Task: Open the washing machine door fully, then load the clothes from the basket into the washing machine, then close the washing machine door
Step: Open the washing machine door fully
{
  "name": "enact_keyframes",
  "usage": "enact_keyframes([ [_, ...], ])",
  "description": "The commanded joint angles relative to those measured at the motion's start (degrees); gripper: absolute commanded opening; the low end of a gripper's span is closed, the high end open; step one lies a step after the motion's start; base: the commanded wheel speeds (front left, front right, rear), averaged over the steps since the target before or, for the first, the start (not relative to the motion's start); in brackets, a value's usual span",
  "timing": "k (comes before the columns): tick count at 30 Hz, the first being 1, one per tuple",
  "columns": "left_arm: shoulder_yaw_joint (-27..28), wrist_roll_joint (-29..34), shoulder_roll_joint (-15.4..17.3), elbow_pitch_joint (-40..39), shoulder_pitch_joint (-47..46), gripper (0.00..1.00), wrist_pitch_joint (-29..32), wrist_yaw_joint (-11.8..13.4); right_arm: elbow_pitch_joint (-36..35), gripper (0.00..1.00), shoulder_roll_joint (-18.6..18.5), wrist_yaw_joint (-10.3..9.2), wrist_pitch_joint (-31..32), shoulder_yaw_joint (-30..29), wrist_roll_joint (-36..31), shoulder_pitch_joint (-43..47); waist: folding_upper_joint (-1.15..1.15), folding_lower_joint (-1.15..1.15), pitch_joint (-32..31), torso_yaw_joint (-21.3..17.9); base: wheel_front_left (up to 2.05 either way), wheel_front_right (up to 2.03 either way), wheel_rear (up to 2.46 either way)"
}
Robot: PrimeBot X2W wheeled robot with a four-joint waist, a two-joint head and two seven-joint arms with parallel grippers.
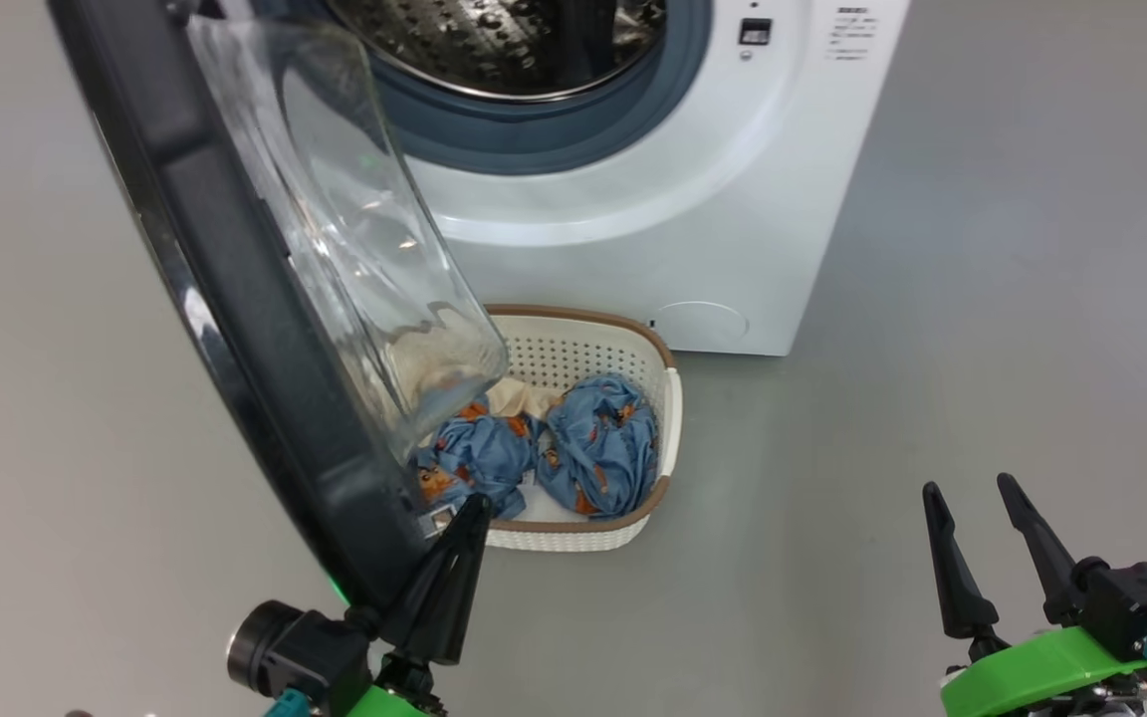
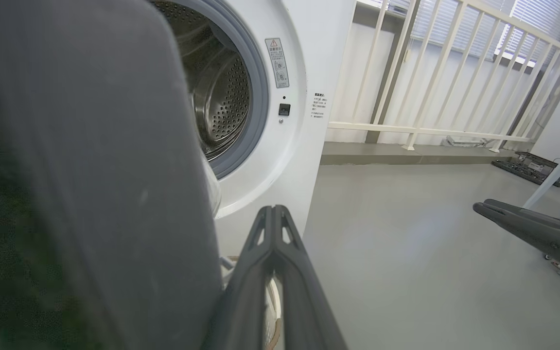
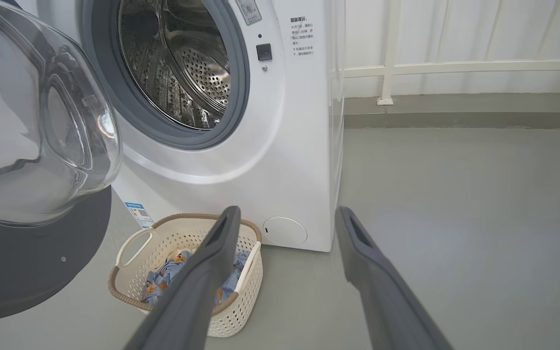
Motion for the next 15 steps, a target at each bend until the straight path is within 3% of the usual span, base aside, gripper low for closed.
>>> enact_keyframes([
  [1,4.96,0.12,2.0,-0.66,-1.71,0.0,0.07,0.9,-1.37,1.0,-0.58,0.09,-0.69,1.38,0.24,-1.84,0.0,0.0,0.34,1.33,0.0,0.0,0.0],
  [15,8.67,0.4,1.84,-4.28,2.79,0.0,0.07,2.15,-1.14,1.0,-0.76,0.09,-0.69,1.16,0.28,-1.24,0.0,0.0,0.06,6.85,0.0,0.0,0.0],
])
